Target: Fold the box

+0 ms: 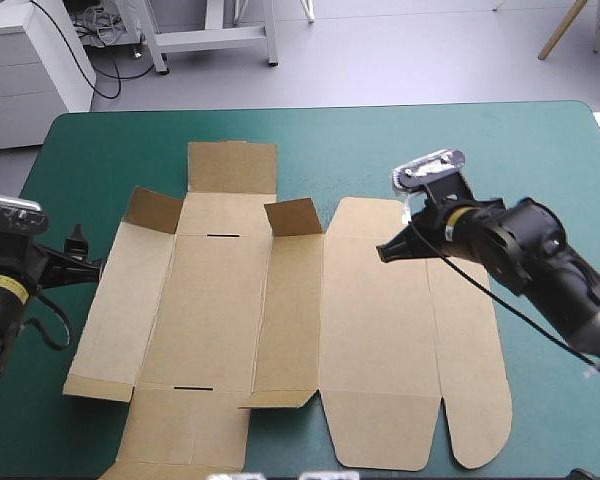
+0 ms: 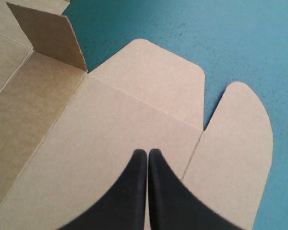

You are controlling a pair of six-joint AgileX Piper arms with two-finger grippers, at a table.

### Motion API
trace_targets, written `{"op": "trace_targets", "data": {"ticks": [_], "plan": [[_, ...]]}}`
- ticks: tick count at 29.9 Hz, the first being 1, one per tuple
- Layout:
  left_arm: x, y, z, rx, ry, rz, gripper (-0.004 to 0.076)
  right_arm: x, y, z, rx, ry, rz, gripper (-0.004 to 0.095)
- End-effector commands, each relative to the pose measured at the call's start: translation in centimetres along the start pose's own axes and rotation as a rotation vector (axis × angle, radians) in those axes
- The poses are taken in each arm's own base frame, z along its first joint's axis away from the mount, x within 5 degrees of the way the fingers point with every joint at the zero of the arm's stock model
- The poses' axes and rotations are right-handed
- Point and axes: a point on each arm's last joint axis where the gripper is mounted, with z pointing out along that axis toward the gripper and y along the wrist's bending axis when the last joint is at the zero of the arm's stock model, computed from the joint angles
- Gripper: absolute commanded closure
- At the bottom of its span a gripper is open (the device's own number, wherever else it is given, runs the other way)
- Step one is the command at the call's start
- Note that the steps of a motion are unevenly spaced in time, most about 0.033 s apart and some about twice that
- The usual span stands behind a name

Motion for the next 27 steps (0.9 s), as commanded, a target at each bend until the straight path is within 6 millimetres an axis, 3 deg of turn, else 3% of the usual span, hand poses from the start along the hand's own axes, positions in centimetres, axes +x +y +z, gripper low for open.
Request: {"op": "trace_targets", "data": {"ticks": [1,6,14,20,27], "plan": [[-2.0,-0.1,1.0,0.001,-0.063,0.032,0.0126,1.2,-0.5,-3.5,-0.003,-0.153,0.035,0.0922],[-1.9,-1.3,3.8,0.046,0.024,0.026,0.0126,4.0,-0.8,-5.8,-0.005,-0.190,0.041,0.0922],[-1.9,-1.7,6.3,0.061,0.168,0.025,0.0126,6.6,-1.0,-6.9,-0.004,-0.195,0.040,0.0922],[-0.5,2.1,7.2,0.069,0.213,-0.173,0.0126,8.3,-1.0,-6.9,0.000,-0.167,0.027,0.0922],[3.1,6.3,9.5,0.225,0.338,-0.397,0.0126,11.9,-1.1,-7.8,-0.007,-0.221,0.031,0.0922]]}}
